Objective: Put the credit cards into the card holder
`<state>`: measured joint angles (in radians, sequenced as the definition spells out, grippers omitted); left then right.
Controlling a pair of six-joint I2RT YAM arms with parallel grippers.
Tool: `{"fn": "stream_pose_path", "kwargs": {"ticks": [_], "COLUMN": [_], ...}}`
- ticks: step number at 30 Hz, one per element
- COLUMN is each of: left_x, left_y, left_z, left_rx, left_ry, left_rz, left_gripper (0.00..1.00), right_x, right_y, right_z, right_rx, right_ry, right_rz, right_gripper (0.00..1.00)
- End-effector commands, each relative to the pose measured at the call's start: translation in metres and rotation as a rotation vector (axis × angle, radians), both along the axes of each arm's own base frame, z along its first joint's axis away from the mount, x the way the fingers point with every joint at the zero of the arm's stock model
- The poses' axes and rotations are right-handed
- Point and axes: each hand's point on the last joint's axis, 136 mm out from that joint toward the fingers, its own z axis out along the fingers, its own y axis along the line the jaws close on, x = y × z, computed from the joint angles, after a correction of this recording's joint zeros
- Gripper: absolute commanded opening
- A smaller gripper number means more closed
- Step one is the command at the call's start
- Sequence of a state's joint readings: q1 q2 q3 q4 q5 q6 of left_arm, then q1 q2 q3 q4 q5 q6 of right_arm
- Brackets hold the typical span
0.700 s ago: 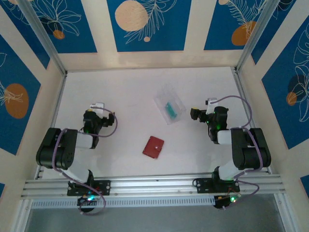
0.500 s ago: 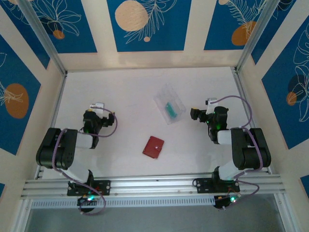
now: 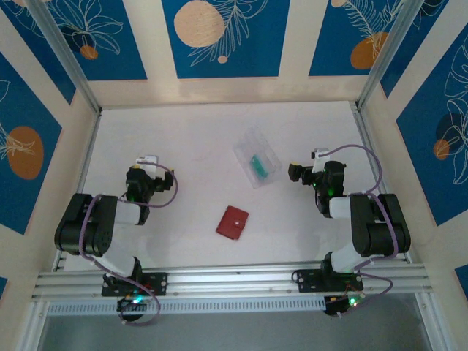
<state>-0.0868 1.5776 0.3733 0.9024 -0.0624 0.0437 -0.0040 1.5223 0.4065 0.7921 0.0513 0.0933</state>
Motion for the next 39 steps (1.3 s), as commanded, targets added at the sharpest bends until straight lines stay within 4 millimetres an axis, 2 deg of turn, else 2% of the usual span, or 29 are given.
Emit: {"fn": "stream_pose_path", "kwargs": {"ticks": [1, 4, 18, 20, 23, 26, 27, 29, 32, 33, 36, 39], "left_x": [0.005, 0.003, 0.005, 0.005, 0.000, -0.009, -0.011, -0.013, -0.018, -0.021, -0.035, -0.057], "left_y": [0.005, 0.013, 0.012, 0.009, 0.022, 0.025, 0.018, 0.002, -0.031, -0.044, -0.086, -0.131], "left_z": [0.013, 0.014, 0.015, 0.026, 0.062, 0.086, 0.089, 0.092, 0.095, 0.096, 0.095, 0.085], "left_rx": [-0.002, 0.000, -0.002, 0.016, 0.034, -0.136, -0.186, -0.248, -0.378, -0.398, -0.385, -0.378], "left_ry": [-0.041, -0.051, -0.040, -0.034, 0.002, 0.097, 0.147, 0.219, 0.271, 0.279, 0.343, 0.435], "left_rz": [0.009, 0.058, 0.051, 0.045, 0.168, 0.275, 0.263, 0.213, 0.113, 0.075, -0.071, -0.215], "left_gripper": [1.00, 1.00, 1.00, 1.00, 1.00, 1.00, 1.00, 1.00, 1.00, 1.00, 0.98, 0.96], "right_x": [0.005, 0.005, 0.004, 0.005, -0.004, -0.017, -0.021, -0.020, -0.035, -0.035, -0.049, -0.078], "right_y": [0.000, 0.000, -0.001, -0.013, -0.040, -0.064, -0.064, -0.051, -0.058, -0.049, -0.036, -0.023], "right_z": [0.006, 0.006, 0.006, 0.011, 0.033, 0.058, 0.069, 0.085, 0.077, 0.078, 0.075, 0.059], "right_rx": [0.000, 0.001, 0.009, 0.010, 0.001, 0.090, 0.150, 0.246, 0.471, 0.510, 0.495, 0.410], "right_ry": [-0.017, -0.017, -0.016, -0.027, -0.009, 0.102, 0.140, 0.140, 0.292, 0.338, 0.433, 0.558], "right_rz": [0.002, 0.003, 0.005, -0.073, -0.247, -0.455, -0.479, -0.422, -0.570, -0.518, -0.463, -0.463], "right_gripper": [0.99, 0.99, 0.99, 0.99, 0.99, 0.99, 0.99, 0.99, 0.99, 0.99, 1.00, 0.88]}}
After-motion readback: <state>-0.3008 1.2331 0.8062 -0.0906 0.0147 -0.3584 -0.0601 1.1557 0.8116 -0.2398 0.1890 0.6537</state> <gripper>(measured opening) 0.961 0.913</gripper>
